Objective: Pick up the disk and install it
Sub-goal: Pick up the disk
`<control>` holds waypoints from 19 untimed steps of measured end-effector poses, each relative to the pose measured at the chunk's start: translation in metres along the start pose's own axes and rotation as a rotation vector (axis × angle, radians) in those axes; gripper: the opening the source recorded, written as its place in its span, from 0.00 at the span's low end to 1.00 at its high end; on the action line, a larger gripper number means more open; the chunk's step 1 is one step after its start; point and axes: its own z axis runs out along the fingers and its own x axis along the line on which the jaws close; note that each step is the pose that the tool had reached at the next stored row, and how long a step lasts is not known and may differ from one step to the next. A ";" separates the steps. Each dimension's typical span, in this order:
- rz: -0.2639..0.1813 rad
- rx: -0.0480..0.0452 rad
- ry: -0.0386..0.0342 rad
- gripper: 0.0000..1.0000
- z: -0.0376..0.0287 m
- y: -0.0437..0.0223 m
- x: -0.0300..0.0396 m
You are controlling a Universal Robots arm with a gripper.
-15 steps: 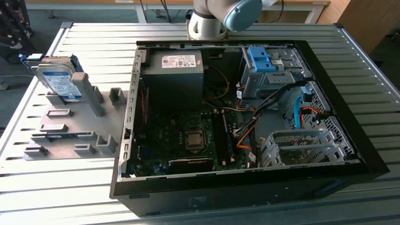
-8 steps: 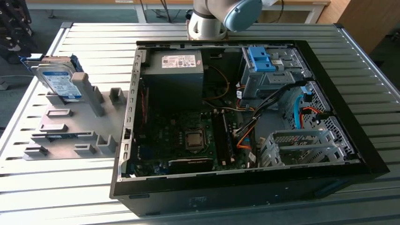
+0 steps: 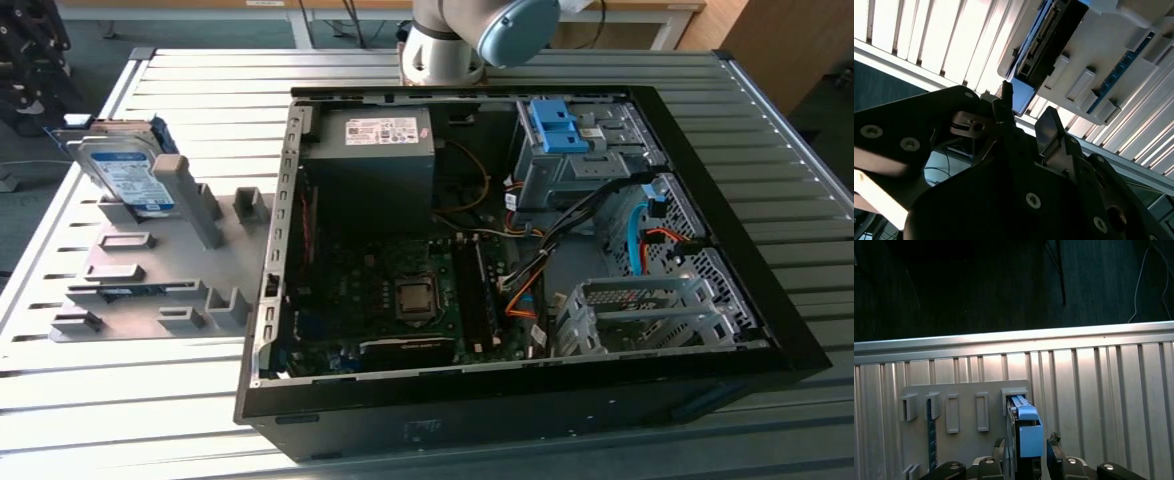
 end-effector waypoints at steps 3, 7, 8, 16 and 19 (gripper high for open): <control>0.000 0.0004 0.0037 0.47 0.0054 -0.0001 0.0001; 0.000 0.0003 0.0038 0.53 0.0120 0.0000 -0.0014; 0.000 0.0002 0.0038 0.53 0.0133 0.0000 -0.0021; 0.000 0.0010 0.0114 0.53 0.0274 0.0017 -0.0038; 0.000 0.0013 0.0127 0.53 0.0329 0.0017 -0.0034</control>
